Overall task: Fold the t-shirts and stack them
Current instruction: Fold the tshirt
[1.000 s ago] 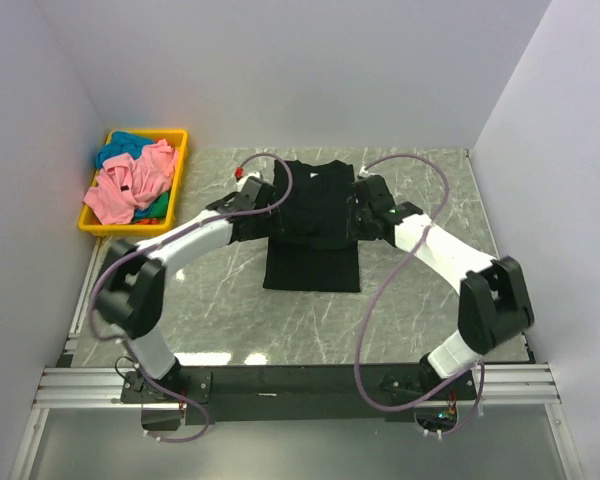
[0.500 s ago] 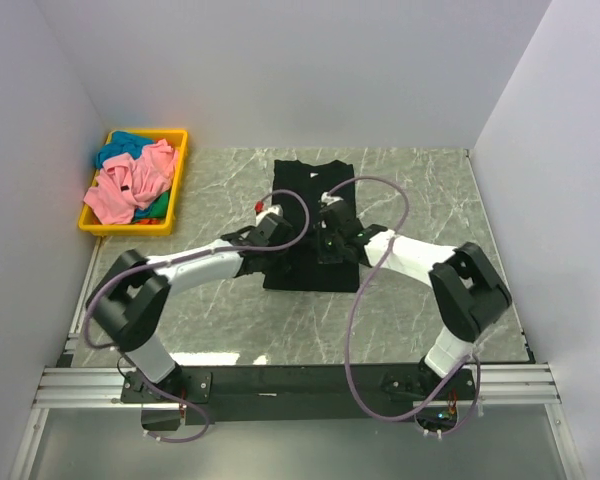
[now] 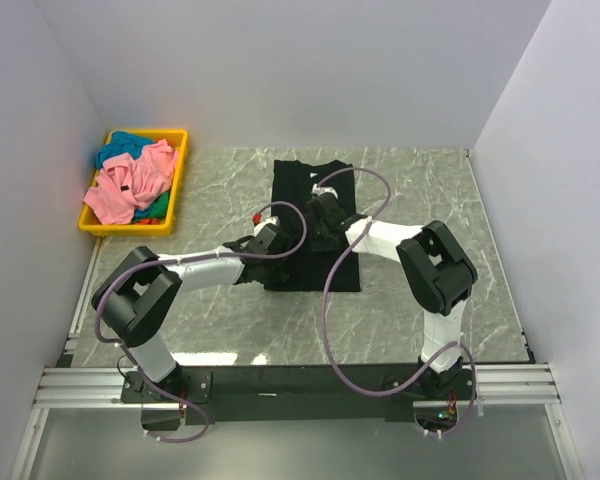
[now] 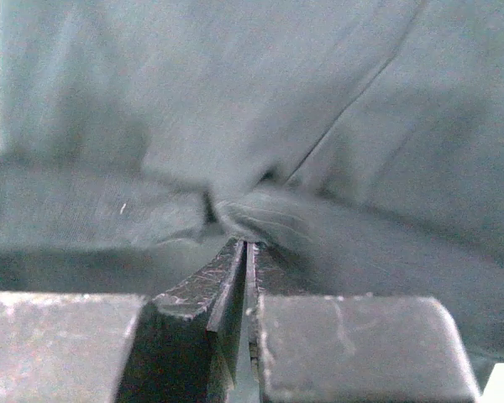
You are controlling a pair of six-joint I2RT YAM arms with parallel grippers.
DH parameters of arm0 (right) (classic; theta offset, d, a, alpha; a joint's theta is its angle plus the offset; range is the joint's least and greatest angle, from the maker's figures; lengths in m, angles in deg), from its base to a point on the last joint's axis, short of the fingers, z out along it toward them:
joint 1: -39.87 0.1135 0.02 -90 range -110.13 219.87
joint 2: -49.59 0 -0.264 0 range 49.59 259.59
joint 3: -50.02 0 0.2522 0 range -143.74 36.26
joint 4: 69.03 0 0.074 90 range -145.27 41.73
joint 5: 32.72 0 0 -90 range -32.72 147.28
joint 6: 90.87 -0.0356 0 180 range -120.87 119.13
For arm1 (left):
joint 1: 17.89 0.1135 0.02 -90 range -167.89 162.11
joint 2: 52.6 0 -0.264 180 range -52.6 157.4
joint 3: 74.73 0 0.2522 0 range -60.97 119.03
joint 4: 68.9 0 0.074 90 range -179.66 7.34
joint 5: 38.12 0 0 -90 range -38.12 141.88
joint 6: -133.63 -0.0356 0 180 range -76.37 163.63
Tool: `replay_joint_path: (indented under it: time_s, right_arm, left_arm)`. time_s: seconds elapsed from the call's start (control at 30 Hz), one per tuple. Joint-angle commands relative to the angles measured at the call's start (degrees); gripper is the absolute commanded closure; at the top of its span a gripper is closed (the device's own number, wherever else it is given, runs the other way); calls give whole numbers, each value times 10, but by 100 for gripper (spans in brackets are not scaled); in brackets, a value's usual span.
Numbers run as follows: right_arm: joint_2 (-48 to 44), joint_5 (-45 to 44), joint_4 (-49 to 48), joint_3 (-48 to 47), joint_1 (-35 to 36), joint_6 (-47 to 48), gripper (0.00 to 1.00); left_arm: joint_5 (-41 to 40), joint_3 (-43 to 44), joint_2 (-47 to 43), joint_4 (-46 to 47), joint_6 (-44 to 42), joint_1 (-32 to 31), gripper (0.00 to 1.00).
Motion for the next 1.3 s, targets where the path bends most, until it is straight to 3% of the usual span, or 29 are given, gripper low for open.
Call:
replay_joint_path:
  time_s: [0.0, 0.3, 0.47, 0.73, 0.9, 1.1, 1.27]
  right_arm:
    - [22, -70, -10, -56, -29, 28, 89]
    - [-40, -102, -14, -105, -57, 68, 85]
    - [-82, -13, -18, -42, -59, 48, 83]
    - [-156, 197, -78, 93, -82, 15, 83]
    - [-116, 303, -93, 92, -82, 35, 83]
    - [-37, 304, -85, 34, -84, 45, 83]
    - [19, 308, -68, -42, -100, 44, 83]
  left_arm:
    - [17, -29, 8, -31, 5, -3, 83]
    - [41, -67, -26, -31, 19, -9, 82]
    - [47, -80, -61, -36, 36, -20, 81]
    - [-10, -33, -148, -58, 43, -15, 66]
    - [2, 14, -118, -29, 14, 18, 66]
    - [33, 90, -7, -21, -19, 61, 74]
    - [41, 113, 18, -22, -31, 68, 73]
